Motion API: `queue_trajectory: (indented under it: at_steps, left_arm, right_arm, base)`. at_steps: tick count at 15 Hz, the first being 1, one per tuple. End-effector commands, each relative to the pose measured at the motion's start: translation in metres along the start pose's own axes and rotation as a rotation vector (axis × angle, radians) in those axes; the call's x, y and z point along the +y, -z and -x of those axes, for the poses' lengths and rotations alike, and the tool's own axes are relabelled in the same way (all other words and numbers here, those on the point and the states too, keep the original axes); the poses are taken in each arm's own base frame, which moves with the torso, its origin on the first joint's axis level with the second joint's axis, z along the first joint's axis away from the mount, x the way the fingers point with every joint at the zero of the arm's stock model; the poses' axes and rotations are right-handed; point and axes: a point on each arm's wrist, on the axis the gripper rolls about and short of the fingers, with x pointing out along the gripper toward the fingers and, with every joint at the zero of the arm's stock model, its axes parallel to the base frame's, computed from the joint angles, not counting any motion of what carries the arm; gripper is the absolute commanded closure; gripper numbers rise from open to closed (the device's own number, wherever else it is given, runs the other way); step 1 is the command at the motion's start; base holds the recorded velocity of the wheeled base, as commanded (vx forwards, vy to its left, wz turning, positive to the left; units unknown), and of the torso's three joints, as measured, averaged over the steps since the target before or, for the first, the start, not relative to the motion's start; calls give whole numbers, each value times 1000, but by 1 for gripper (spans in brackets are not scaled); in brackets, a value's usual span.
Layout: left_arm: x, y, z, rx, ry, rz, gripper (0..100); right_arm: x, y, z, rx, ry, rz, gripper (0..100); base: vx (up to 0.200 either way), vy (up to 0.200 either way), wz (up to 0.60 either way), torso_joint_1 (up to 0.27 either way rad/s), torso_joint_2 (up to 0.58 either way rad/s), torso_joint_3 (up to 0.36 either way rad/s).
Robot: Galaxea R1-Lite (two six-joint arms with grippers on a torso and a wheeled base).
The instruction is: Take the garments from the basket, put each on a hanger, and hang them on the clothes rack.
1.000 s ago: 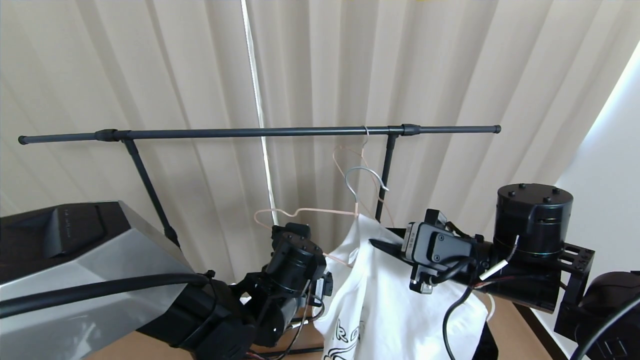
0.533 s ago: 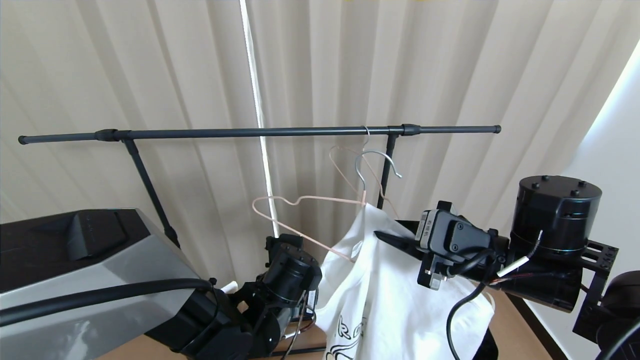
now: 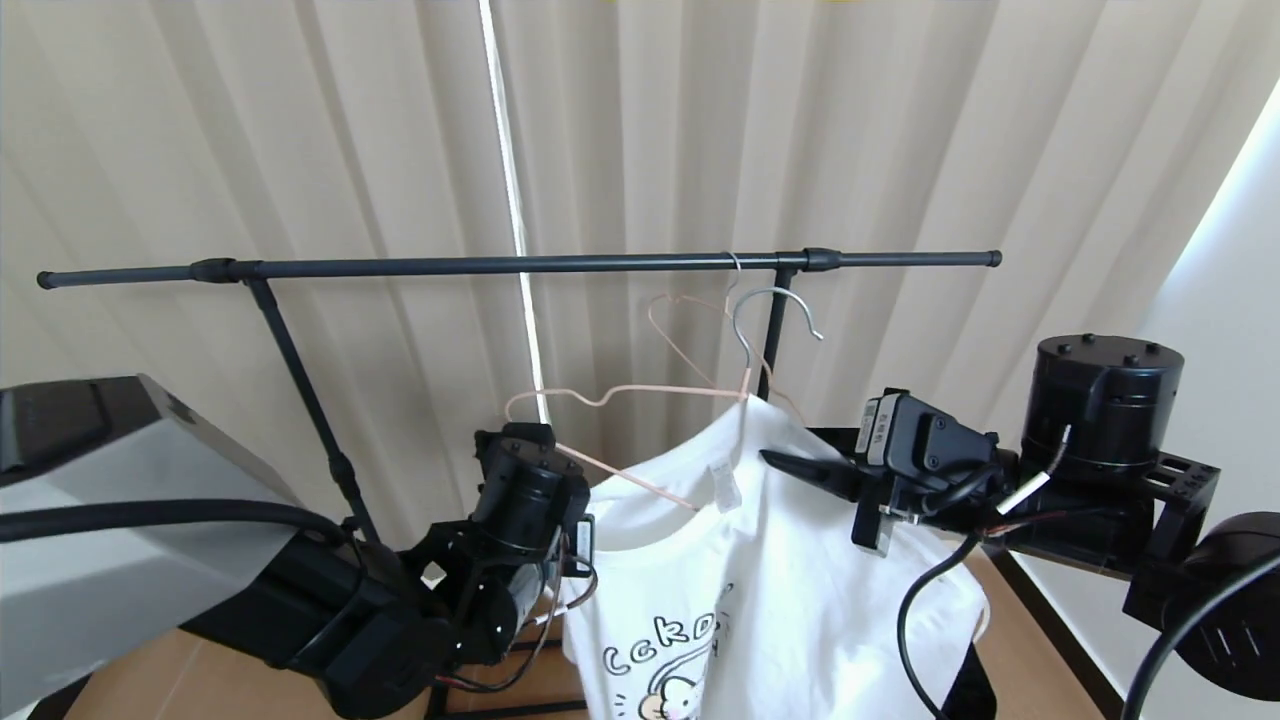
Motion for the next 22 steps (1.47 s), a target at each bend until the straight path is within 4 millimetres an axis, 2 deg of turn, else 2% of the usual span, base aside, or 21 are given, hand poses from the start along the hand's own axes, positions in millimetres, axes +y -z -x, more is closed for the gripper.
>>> queue_trajectory:
  at_steps: [1,10,12,16,22]
  left_arm:
    - [14,-18,5,-48,-22,45,100]
    - [43,-41,-8,-94,-103,100,100]
    - [47,-49,-8,-115,-114,107,100]
    - [47,-63,-3,-156,-109,76,100]
    - [37,-80,17,-171,-96,-1,100]
  right_arm:
    - [-3,19,-9,18,-33,-28,100]
    - [-14,35,-4,24,-32,-42,100]
    - [-19,41,2,46,-7,19,100]
    - [-20,39,4,45,-1,25,100]
    - [-18,42,1,82,19,22,100]
  base:
    - [0,0,0,0,0,0]
    - [0,0,0,0,0,0]
    - [0,0,0,0,0,0]
    - [0,0,0,0,0,0]
    - [0,0,0,0,0,0]
